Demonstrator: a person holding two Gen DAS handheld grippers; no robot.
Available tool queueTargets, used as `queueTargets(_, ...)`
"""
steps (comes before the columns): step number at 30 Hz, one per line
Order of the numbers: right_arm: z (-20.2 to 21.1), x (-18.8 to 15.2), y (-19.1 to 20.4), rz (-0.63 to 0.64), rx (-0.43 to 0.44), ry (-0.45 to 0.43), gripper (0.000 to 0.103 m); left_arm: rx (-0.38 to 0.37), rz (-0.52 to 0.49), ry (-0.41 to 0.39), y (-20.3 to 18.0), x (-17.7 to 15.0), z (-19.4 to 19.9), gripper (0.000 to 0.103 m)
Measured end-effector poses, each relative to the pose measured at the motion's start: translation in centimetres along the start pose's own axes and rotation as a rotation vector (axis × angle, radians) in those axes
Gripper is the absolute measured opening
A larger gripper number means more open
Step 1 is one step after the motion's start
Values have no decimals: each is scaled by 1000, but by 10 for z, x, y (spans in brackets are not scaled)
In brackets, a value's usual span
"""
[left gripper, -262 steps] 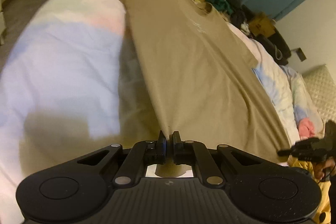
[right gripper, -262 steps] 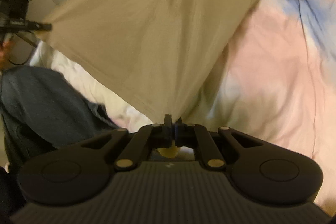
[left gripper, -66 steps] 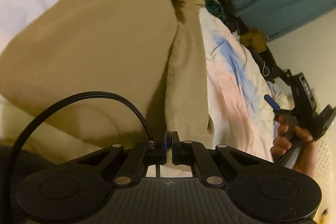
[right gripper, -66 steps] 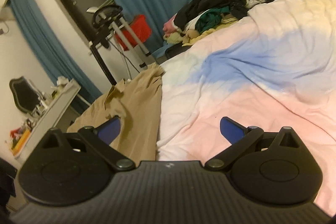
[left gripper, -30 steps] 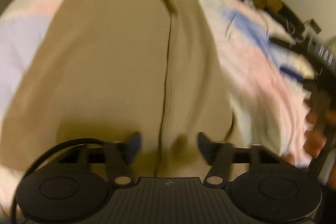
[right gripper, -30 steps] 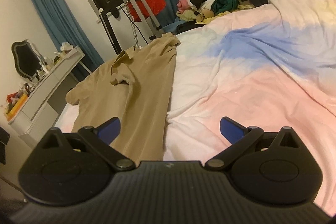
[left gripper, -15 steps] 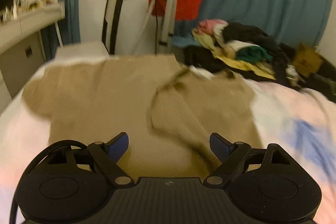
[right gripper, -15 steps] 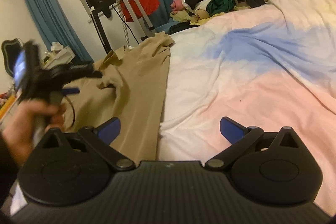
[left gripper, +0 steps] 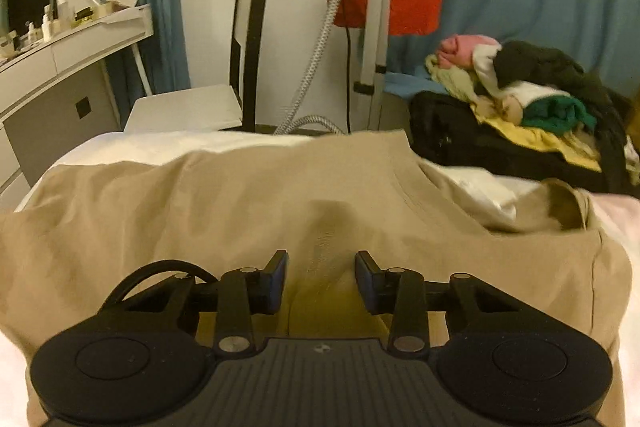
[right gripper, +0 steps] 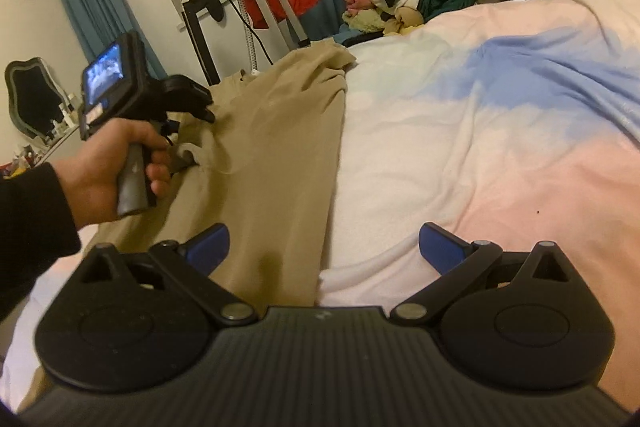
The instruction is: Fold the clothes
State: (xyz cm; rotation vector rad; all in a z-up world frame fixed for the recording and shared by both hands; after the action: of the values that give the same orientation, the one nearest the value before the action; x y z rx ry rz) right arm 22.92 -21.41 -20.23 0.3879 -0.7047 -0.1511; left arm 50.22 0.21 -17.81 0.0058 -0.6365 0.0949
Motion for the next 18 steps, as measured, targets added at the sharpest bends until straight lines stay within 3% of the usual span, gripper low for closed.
queueTargets(2,-5,0,-1,-6,-3,2,103,-22,-12,-12,-2,2,8,41)
queueTargets(7,8,3,1,-2,-6,-37,103,-65,-124,-81,-11,-18,77,71)
queueTargets(9,15,4,2,4,-7,-53,103,-88,-162,-128,-14,-37,116,83)
queueTargets(12,30,5,6,18,-4,-78,103,-125,-218,-200,-19,-69,176,93)
queueTargets(18,66,1,21,72,-7,-146,103,-169,-231,-287,-15,-149,272,103)
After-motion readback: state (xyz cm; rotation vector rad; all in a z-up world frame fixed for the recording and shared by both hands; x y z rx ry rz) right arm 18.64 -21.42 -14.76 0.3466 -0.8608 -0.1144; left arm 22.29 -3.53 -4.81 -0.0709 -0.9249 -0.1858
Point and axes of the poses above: each gripper's, at about its wrist camera, not at the fingertips, and z roughly against the way its jaws point, y to its left, x to its top, the point moved 7 cm from there along -z, roughly the way its jaws point, and after that the axes turned 14 degrees about y, right-handed, at the moved point
